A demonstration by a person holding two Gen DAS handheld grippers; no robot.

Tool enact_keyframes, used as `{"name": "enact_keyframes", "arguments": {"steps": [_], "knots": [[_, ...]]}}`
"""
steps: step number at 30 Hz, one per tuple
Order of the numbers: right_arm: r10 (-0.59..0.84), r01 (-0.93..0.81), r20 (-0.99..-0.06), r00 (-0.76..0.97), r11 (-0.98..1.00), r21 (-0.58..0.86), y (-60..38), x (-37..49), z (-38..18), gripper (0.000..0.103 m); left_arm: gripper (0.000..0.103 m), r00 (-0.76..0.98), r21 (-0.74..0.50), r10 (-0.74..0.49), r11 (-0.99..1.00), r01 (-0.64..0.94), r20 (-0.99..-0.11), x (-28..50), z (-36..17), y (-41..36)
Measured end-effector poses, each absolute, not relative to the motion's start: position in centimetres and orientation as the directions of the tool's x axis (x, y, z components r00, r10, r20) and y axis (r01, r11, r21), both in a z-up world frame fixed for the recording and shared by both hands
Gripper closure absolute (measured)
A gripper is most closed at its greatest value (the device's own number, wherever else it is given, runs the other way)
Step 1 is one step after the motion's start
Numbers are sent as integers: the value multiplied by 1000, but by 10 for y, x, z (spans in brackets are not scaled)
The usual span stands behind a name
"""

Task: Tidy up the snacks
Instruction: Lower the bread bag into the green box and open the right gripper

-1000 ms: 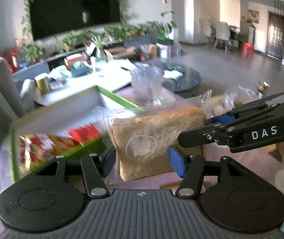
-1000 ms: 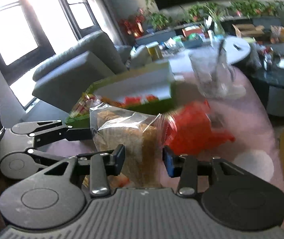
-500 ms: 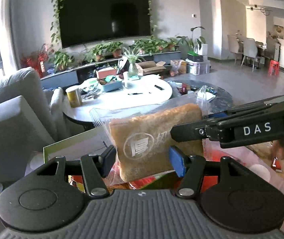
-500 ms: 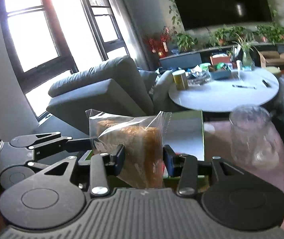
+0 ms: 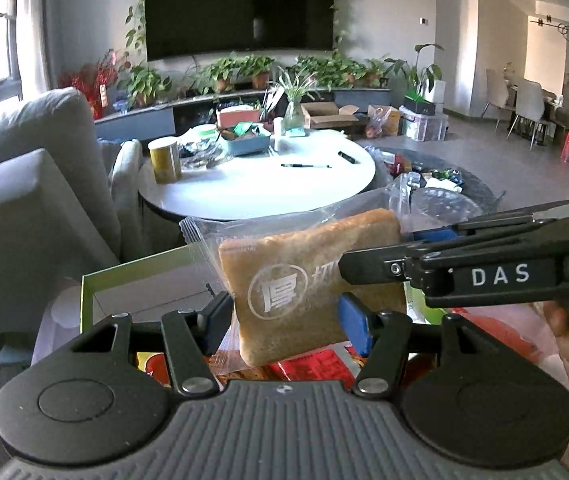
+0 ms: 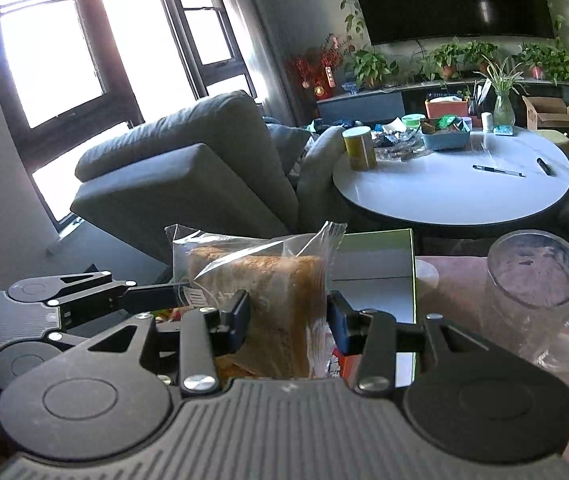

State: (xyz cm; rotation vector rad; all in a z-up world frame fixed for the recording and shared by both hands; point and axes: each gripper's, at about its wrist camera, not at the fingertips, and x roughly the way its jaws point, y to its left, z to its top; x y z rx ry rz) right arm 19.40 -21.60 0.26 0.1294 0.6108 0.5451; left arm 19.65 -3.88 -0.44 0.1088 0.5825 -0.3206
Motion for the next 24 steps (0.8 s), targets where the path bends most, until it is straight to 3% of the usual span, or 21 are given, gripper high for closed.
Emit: {"name": "enact_keyframes", "arguments": {"steps": [14, 24], "knots": [[441, -383, -566, 697, 896, 225, -212, 228, -20, 39, 48, 759, -2, -260, 946, 323, -597, 233, -25, -48], [379, -338, -555, 741, 924, 180, -208, 243, -27, 39, 48, 756, -2, -235, 956, 295, -611, 251, -34, -51]]}}
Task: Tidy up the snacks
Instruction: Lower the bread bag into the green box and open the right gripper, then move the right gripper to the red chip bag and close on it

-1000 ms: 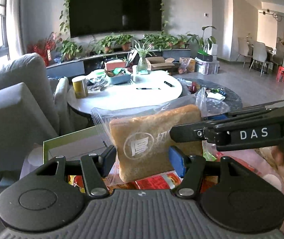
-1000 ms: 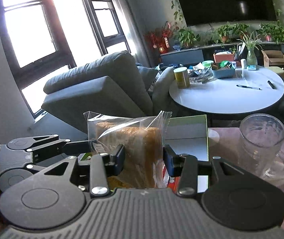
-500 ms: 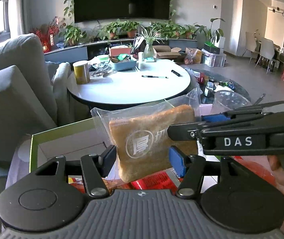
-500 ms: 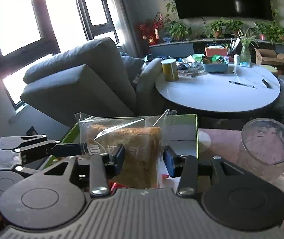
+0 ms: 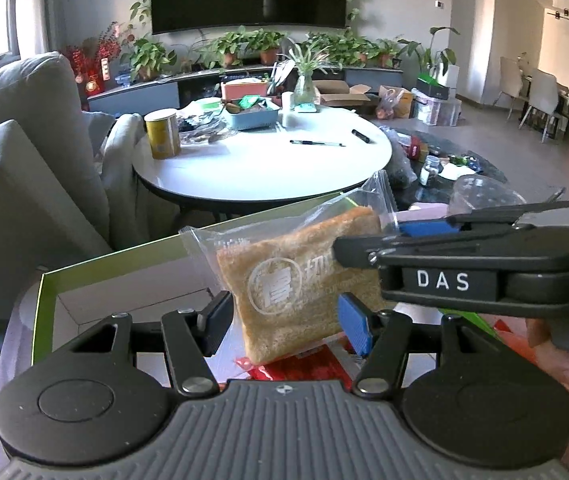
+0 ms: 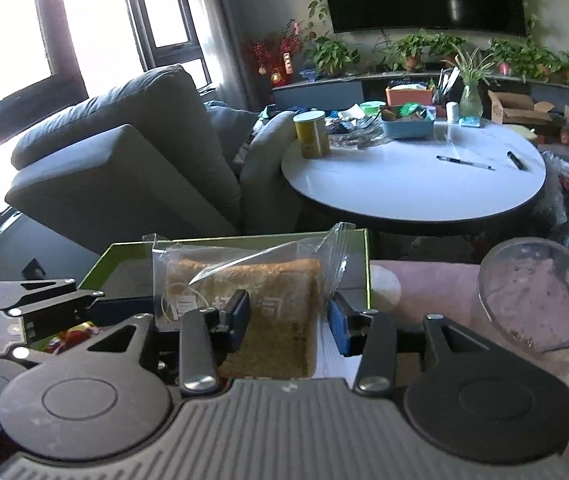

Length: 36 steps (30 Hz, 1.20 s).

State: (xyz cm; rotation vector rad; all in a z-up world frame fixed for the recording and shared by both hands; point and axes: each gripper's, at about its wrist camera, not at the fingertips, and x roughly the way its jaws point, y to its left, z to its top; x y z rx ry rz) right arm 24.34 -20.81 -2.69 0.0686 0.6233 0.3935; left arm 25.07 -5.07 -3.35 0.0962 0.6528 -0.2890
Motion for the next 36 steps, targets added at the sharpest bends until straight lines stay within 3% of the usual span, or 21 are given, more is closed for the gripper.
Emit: {"name": "enact_keyframes", "arguments": {"steps": [4, 6, 14, 19, 28, 36], "knots": [[330, -295, -547, 769, 943, 153, -212, 240, -28, 39, 42, 761, -1, -230, 958, 288, -607, 247, -31, -47], [344, -300, -544, 766, 938, 171, -216, 236, -27, 39, 37, 772, 12, -210, 963, 271, -600, 243, -30, -45], [429, -376, -501, 751, 903, 209, -237, 196, -7, 39, 31, 787, 16, -218, 961, 278, -578, 218, -23, -38], [432, -387, -553, 712, 899, 204, -261, 168, -10, 39, 28, 797, 18, -244, 952, 304, -552, 194, -15, -36], [327, -190, -660, 677, 943, 273, -302, 169, -50, 39, 26, 793, 39, -270, 938, 346, -546, 156, -11, -43], [402, -165, -683, 610, 907, 387, -300, 175, -69, 39, 26, 798, 44, -274, 935, 351, -537, 134, -12, -40]]}}
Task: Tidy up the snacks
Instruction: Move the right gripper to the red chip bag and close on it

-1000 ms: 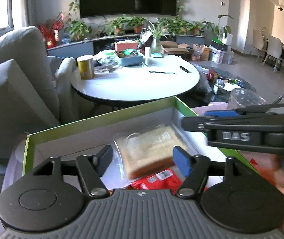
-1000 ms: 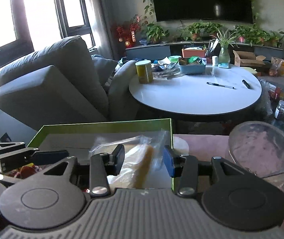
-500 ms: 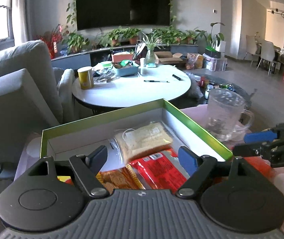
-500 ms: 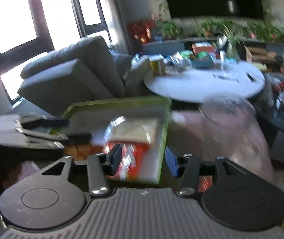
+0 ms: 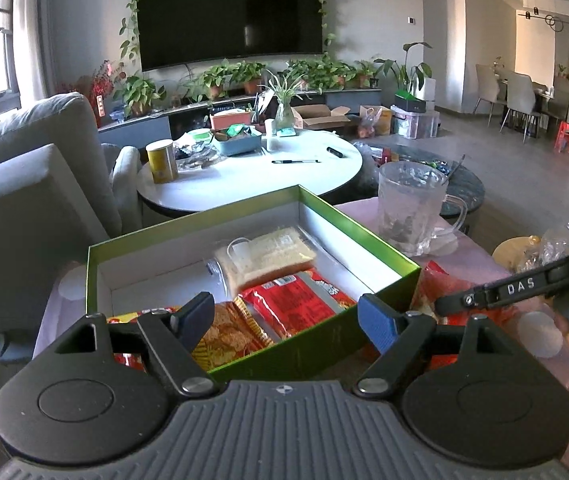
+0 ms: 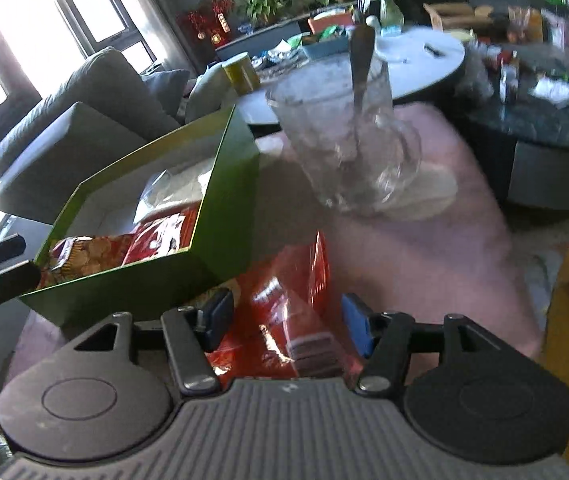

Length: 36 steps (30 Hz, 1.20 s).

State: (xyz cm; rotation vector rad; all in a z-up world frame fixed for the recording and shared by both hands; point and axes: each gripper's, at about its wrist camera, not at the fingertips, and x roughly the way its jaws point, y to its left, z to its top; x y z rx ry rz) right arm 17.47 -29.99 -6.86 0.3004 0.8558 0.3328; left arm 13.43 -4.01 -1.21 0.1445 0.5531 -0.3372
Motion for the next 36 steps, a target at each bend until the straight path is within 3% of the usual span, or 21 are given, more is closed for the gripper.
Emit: {"name": "enact_keyframes", "arguments": {"steps": [6, 21, 31, 36], "knots": [[471, -210, -665, 579, 875, 437, -289, 152, -77, 39, 26, 786, 22, -278, 938, 347, -552, 131, -17, -39], [345, -243, -687, 639, 939, 245, -285, 127, -52, 39, 24, 719, 1, -315, 916, 402, -620, 121, -30, -58], [382, -260, -707, 595, 924, 280, -293, 127, -74, 36, 24, 698, 6, -317, 908, 418, -642, 116, -37, -67], [343, -259, -700, 627, 939, 229, -287, 122, -64, 35, 21, 672, -10, -343, 894, 447, -657, 113, -38, -75]]}}
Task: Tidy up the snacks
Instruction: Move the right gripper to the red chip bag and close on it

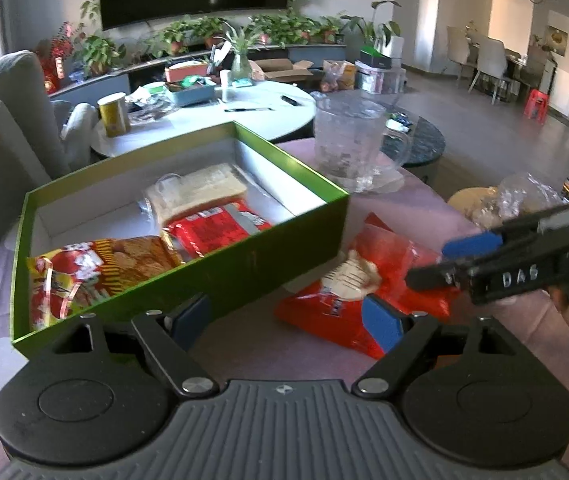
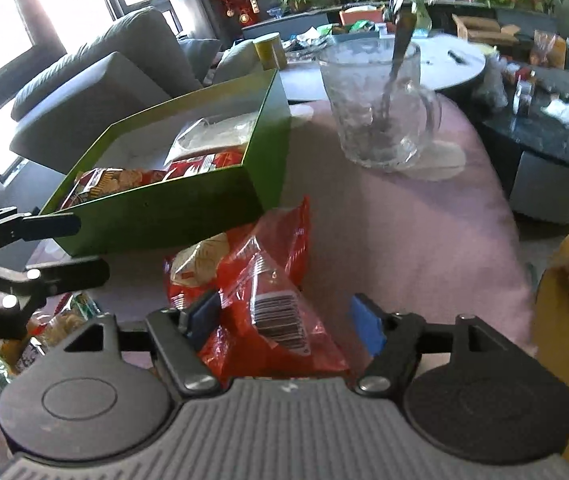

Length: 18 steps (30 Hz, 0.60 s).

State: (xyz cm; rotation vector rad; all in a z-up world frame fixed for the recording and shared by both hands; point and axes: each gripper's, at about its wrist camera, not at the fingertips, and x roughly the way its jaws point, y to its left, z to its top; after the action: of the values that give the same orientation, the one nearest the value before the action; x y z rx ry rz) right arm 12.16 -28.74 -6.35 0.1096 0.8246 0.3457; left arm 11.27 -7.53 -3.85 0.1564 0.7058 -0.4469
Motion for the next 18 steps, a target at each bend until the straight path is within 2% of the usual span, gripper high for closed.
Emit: {"name": "enact_keyframes", "arguments": {"steps": [4, 16, 18], "knots": [[368, -274, -676, 639, 930, 246, -290, 121, -54, 35, 20, 640, -38, -363, 886, 462, -677, 114, -43, -88], [376, -241, -709, 596, 927, 289, -301, 139, -68, 35, 15, 576, -65, -349, 888, 454, -740, 130, -62, -113], [372, -242, -719, 587, 928, 283, -301, 139, -71, 35, 5, 578, -62, -340, 893, 446, -742, 133, -66, -114]]}}
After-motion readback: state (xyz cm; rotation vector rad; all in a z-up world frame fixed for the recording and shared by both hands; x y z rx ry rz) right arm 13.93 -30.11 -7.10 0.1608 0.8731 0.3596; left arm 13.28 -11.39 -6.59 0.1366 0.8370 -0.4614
